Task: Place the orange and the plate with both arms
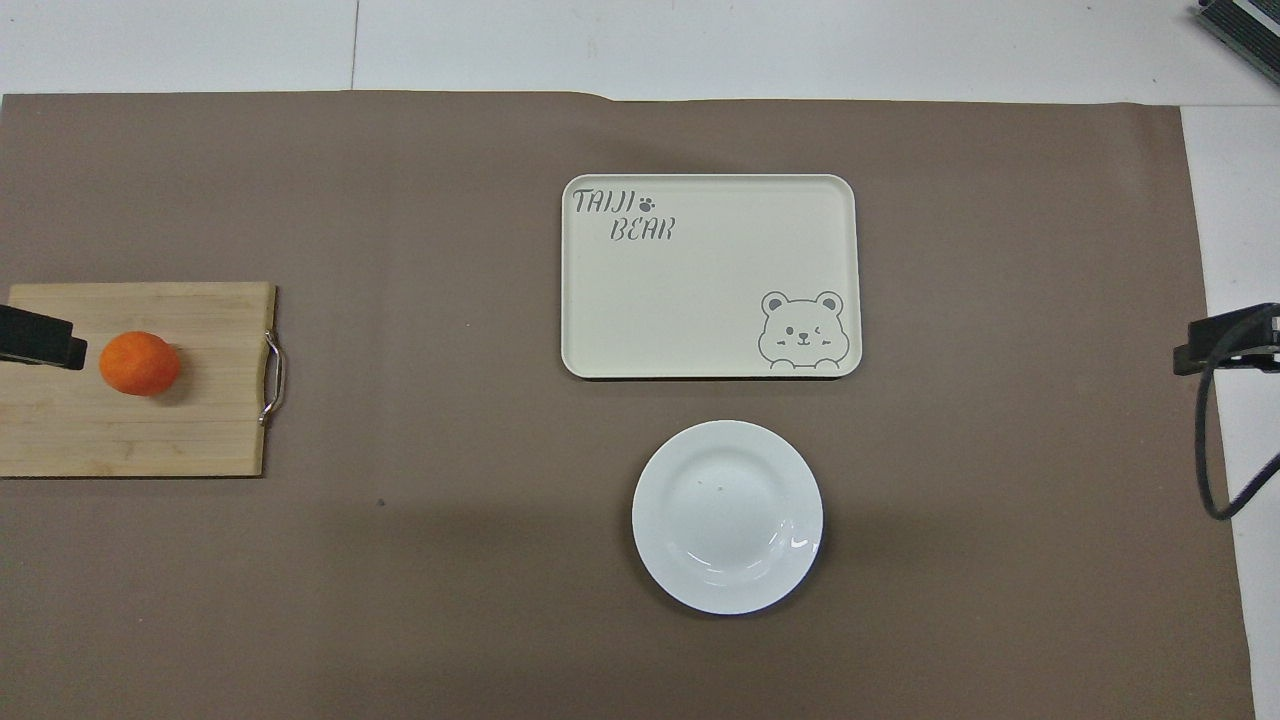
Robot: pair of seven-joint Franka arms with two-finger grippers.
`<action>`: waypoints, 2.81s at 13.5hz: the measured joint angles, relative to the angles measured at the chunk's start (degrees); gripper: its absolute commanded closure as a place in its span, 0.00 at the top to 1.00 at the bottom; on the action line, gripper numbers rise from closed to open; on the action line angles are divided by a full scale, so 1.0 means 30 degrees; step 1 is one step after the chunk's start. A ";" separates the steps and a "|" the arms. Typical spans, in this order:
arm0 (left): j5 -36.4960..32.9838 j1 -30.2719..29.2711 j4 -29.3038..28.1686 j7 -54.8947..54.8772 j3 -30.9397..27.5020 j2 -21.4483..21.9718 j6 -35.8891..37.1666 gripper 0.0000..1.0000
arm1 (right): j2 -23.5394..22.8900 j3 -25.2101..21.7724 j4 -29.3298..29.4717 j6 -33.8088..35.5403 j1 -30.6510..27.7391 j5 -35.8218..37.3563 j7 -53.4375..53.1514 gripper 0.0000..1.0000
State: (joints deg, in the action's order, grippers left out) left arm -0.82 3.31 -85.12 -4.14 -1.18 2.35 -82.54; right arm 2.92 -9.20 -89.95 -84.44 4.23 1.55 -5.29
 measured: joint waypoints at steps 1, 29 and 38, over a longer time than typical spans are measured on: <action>0.0000 -0.0002 -0.0008 0.0000 -0.0017 0.0000 -0.0042 1.00 | 0.0000 0.0000 0.0000 0.0000 0.0000 0.0000 0.0000 1.00; 0.0000 -0.4282 -0.6924 -0.5526 -0.0259 -0.5569 -1.2749 1.00 | 0.0000 0.0000 0.0000 0.0000 0.0000 0.0000 0.0000 1.00; 0.0298 -0.4506 -0.8718 -0.5526 -0.0258 -0.6056 -1.4410 1.00 | 0.0000 0.0000 0.0000 0.0000 0.0000 0.0000 0.0000 1.00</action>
State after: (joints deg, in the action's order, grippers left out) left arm 0.08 -10.21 -111.28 -20.72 -1.95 -15.82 -125.77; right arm 2.92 -9.20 -89.95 -84.44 4.23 1.55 -5.29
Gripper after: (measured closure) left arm 0.000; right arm 0.000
